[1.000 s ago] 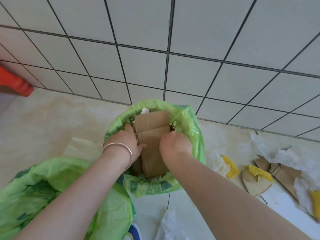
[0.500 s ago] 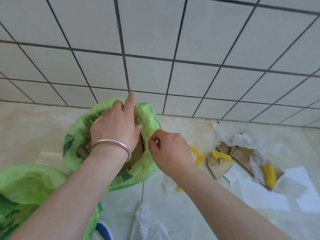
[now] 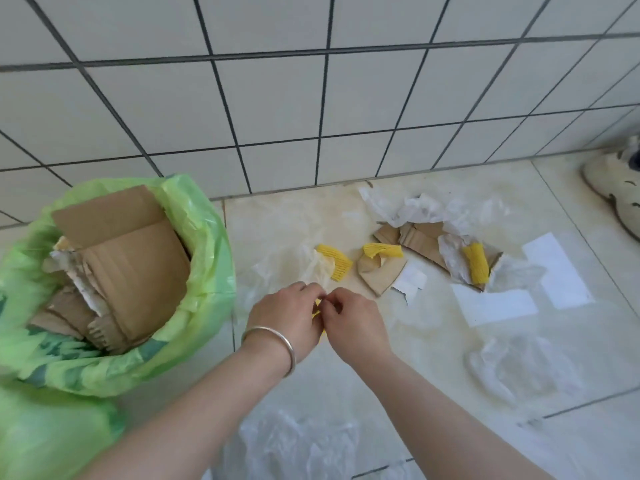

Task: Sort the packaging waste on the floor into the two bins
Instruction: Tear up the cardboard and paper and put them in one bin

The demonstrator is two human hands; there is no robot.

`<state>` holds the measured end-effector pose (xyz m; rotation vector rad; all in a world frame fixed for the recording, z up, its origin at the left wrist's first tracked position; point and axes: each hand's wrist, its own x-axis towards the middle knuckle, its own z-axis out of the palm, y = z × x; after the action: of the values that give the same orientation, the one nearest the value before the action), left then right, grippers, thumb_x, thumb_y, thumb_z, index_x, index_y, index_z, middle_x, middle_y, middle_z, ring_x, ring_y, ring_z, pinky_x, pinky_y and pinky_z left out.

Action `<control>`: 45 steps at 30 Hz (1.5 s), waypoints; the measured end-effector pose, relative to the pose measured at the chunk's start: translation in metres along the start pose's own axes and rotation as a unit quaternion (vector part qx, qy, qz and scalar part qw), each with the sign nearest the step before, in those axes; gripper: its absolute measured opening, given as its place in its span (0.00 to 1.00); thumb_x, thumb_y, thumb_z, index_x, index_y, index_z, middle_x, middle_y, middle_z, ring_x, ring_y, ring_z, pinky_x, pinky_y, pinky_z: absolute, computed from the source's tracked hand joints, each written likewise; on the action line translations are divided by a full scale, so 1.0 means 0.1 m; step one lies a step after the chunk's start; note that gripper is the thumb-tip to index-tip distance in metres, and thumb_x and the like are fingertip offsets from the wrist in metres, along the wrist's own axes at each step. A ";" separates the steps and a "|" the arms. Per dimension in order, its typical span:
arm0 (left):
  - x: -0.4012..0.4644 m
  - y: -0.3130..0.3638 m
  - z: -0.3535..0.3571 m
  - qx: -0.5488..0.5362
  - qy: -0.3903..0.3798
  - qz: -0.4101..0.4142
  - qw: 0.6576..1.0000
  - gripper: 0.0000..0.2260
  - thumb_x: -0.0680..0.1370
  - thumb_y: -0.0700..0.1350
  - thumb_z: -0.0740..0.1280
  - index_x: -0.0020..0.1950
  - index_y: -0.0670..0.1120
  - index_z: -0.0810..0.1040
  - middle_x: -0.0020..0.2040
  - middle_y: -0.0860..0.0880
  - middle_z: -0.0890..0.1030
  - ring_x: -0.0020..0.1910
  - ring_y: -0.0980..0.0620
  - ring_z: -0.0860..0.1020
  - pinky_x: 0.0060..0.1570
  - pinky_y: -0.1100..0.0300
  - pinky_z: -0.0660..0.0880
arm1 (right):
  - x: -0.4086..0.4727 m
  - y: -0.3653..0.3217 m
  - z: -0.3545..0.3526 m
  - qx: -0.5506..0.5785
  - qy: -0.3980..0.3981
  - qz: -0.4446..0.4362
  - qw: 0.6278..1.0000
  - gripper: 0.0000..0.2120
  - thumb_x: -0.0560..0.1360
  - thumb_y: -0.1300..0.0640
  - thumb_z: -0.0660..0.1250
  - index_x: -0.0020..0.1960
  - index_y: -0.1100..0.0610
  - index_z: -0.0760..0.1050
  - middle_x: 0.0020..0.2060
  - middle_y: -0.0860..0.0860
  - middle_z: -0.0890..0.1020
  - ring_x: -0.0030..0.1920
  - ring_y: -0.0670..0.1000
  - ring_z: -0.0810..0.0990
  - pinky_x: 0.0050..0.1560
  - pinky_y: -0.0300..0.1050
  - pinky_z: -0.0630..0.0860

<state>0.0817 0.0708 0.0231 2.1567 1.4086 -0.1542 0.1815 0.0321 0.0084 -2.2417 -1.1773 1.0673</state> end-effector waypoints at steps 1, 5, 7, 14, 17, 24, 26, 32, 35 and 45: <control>0.04 0.03 0.11 -0.001 -0.016 0.003 1.000 0.14 0.76 0.47 0.59 0.61 0.56 0.71 0.58 0.55 0.77 0.54 0.49 0.78 0.50 0.55 0.75 | 0.03 0.10 0.01 -0.002 -0.007 0.018 1.000 0.11 0.76 0.56 0.57 0.48 0.56 0.78 0.43 0.54 0.83 0.46 0.56 0.79 0.41 0.47 0.73; 0.19 0.14 0.48 -0.041 -0.078 0.009 0.996 0.18 0.75 0.44 0.59 0.64 0.54 0.69 0.59 0.53 0.78 0.55 0.47 0.78 0.52 0.54 0.75 | 0.15 0.44 0.02 0.007 -0.018 0.076 0.997 0.11 0.76 0.55 0.57 0.47 0.57 0.77 0.43 0.55 0.82 0.46 0.57 0.79 0.40 0.46 0.72; 0.31 0.19 0.62 -0.072 -0.105 0.008 0.992 0.18 0.75 0.43 0.59 0.64 0.53 0.70 0.58 0.52 0.79 0.54 0.47 0.78 0.53 0.54 0.75 | 0.23 0.58 0.01 0.005 -0.026 0.097 0.995 0.10 0.76 0.55 0.57 0.46 0.56 0.76 0.43 0.55 0.81 0.45 0.56 0.79 0.40 0.45 0.72; 0.89 0.37 0.95 -0.111 -0.156 0.034 0.981 0.18 0.77 0.42 0.60 0.67 0.51 0.71 0.66 0.51 0.73 0.63 0.52 0.73 0.64 0.59 0.69 | 0.64 1.04 -0.25 -0.011 0.015 0.141 0.990 0.12 0.76 0.56 0.59 0.57 0.54 0.75 0.53 0.51 0.80 0.53 0.53 0.78 0.46 0.43 0.72; 1.18 0.48 1.01 -0.064 -0.120 0.080 0.987 0.20 0.77 0.41 0.59 0.69 0.51 0.69 0.70 0.53 0.67 0.69 0.50 0.66 0.67 0.62 0.62 | 0.86 1.22 -0.42 -0.022 0.069 0.150 0.986 0.14 0.76 0.57 0.60 0.61 0.54 0.73 0.57 0.51 0.75 0.56 0.52 0.75 0.49 0.43 0.70; 1.69 0.68 1.07 0.028 -0.004 0.060 0.998 0.27 0.73 0.46 0.65 0.71 0.56 0.63 0.70 0.54 0.63 0.64 0.46 0.63 0.62 0.56 0.68 | 1.37 1.36 -0.60 -0.066 0.121 0.197 0.971 0.25 0.74 0.50 0.66 0.68 0.53 0.65 0.66 0.52 0.65 0.67 0.55 0.63 0.57 0.49 0.69; 1.80 0.70 1.13 0.044 -0.014 0.041 0.998 0.29 0.72 0.49 0.67 0.71 0.56 0.62 0.71 0.54 0.61 0.66 0.45 0.63 0.62 0.54 0.69 | 1.43 1.40 -0.58 -0.105 0.098 0.183 0.973 0.27 0.72 0.48 0.68 0.68 0.52 0.64 0.66 0.51 0.64 0.67 0.55 0.62 0.55 0.50 0.71; 1.90 0.75 1.26 0.026 0.021 0.007 0.999 0.32 0.68 0.49 0.74 0.69 0.54 0.66 0.70 0.47 0.59 0.62 0.42 0.67 0.61 0.51 0.71 | 1.48 1.46 -0.53 -0.107 0.076 0.153 0.979 0.26 0.73 0.51 0.69 0.67 0.54 0.64 0.60 0.54 0.69 0.59 0.56 0.67 0.57 0.44 0.67; 1.90 0.78 1.28 -0.002 0.042 -0.042 0.998 0.32 0.65 0.49 0.77 0.66 0.51 0.69 0.67 0.44 0.60 0.60 0.39 0.68 0.62 0.52 0.69 | 1.48 1.47 -0.56 -0.034 0.058 0.197 0.978 0.23 0.72 0.54 0.70 0.64 0.56 0.67 0.59 0.55 0.73 0.59 0.56 0.72 0.56 0.45 0.69; 1.63 0.68 1.24 -0.242 0.054 -0.165 0.955 0.26 0.69 0.47 0.74 0.64 0.45 0.71 0.62 0.41 0.74 0.59 0.43 0.73 0.58 0.59 0.67 | 1.21 1.42 -0.74 0.030 -0.027 0.128 0.991 0.11 0.75 0.52 0.66 0.55 0.56 0.77 0.53 0.54 0.81 0.56 0.56 0.77 0.50 0.44 0.73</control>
<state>0.2377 0.1208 -0.1174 1.5450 1.6590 0.1746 0.3562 0.0511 -0.0885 -2.3743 -0.8815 1.2498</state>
